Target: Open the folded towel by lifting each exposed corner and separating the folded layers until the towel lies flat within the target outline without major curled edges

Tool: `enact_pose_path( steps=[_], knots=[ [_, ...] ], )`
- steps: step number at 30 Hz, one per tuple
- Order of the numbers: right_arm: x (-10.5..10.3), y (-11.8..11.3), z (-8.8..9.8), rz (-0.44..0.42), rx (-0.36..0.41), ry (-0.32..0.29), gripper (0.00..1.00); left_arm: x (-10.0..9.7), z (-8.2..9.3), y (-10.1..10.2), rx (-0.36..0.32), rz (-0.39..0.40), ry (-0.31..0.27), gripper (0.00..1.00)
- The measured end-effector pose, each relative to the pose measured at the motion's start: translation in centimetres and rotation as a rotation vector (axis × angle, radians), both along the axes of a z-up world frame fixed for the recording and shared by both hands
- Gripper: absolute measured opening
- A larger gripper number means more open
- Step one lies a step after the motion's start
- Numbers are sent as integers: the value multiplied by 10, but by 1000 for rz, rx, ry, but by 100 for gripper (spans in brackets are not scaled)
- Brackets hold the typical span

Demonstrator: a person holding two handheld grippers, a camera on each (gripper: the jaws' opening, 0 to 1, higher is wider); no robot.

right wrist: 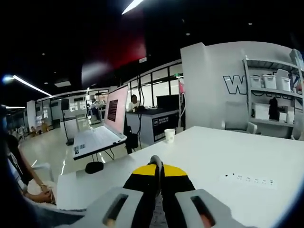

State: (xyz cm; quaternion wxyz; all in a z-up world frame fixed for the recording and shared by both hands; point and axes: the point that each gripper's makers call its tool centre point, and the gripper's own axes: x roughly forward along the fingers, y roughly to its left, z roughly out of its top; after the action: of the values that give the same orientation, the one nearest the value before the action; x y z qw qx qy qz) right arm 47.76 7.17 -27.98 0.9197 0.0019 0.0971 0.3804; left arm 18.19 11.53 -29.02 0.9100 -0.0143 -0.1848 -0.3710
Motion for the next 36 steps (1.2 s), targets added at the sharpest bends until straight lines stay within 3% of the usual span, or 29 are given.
enact_pose_path(
  steps=[8, 36],
  knots=[
    [5, -2, -10, -1, 51, 47, 0, 2, -8, 0, 19, 17, 7, 1],
    [3, 12, -44, -1, 39, 103, 0, 2, -23, 12, 1, 13, 40, 1]
  ],
)
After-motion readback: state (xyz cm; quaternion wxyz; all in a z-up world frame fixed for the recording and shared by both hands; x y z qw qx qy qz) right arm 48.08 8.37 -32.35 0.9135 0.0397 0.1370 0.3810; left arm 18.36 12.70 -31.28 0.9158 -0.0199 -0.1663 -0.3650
